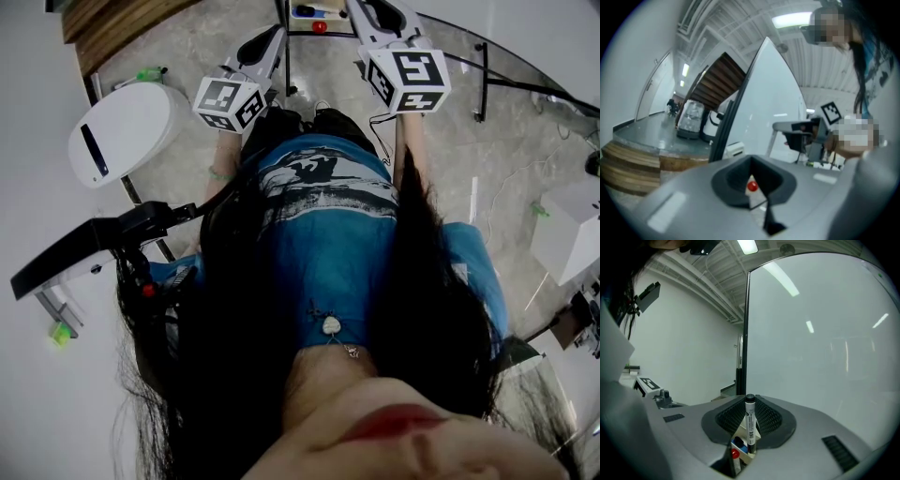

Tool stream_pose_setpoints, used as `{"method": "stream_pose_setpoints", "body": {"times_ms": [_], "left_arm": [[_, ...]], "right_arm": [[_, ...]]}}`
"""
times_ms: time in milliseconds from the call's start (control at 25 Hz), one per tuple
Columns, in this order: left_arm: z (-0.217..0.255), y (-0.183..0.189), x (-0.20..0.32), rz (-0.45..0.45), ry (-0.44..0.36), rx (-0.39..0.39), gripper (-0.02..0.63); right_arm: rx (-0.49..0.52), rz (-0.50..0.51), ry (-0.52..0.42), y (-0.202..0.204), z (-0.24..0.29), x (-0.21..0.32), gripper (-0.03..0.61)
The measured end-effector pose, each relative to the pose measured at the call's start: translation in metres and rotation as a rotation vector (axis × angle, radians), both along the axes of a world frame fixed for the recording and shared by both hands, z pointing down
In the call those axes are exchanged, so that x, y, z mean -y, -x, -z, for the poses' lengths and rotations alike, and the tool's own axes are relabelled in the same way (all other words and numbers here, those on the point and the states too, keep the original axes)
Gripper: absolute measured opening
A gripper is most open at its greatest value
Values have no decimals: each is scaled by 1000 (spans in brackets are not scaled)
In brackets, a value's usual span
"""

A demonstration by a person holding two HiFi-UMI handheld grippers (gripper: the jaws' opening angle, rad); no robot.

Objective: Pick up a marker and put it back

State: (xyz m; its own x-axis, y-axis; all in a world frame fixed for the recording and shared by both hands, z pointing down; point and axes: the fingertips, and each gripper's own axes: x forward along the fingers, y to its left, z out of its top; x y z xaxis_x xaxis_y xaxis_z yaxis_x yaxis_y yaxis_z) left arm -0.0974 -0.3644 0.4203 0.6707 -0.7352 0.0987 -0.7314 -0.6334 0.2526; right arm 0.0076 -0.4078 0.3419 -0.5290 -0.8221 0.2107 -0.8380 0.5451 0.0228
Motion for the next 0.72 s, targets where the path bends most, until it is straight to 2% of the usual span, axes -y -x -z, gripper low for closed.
{"method": "stream_pose_setpoints", "body": {"times_ms": [200, 400, 560, 720], "left_arm": [[3, 5, 5, 23, 4, 10, 3], [0, 12, 6, 36, 8, 15, 3], [-2, 13, 5, 37, 9, 15, 2], [-2, 13, 6, 39, 11, 15, 3]], "right_arm": [[-161, 39, 13, 5, -24, 14, 69], [-211, 79, 48, 17, -51, 22, 69], [-302, 88, 81, 21, -77, 24, 69], [-330, 105, 133, 24, -98, 24, 69]]}}
